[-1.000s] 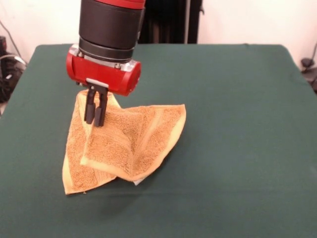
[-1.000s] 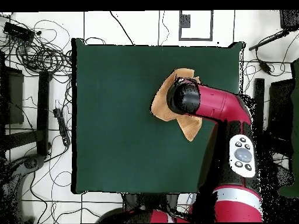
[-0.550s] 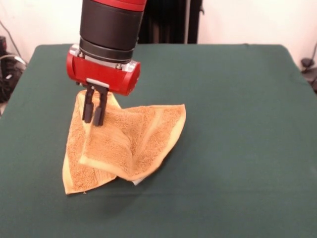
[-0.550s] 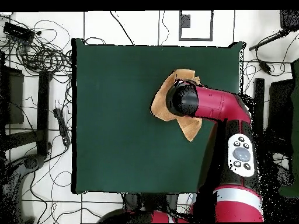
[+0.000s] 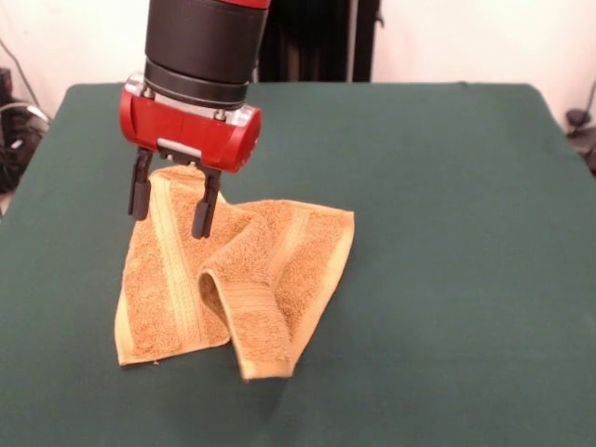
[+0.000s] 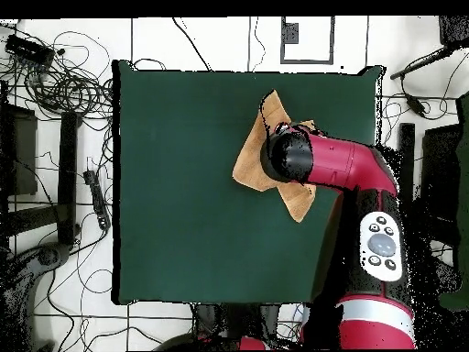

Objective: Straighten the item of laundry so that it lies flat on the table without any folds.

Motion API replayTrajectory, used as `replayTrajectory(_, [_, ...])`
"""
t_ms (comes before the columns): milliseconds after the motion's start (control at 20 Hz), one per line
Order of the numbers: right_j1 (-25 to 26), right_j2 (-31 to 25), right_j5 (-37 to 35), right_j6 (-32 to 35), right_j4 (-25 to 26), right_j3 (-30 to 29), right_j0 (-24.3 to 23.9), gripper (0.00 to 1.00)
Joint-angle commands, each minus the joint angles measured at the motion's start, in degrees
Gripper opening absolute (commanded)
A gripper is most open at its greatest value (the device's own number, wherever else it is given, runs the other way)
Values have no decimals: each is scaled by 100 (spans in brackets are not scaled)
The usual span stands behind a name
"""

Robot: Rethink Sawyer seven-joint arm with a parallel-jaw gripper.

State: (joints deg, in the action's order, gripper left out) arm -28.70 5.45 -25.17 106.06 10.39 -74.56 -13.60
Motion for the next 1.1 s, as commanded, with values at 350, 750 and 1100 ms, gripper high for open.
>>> replayTrajectory(350, [169,-773,-278,-299,283,-610,29,100])
replayTrajectory(750, [71,-733,-306,-311,306,-706,49,100])
replayTrajectory(1100, [-243,-961,-817,-679,154,-983,-214,100])
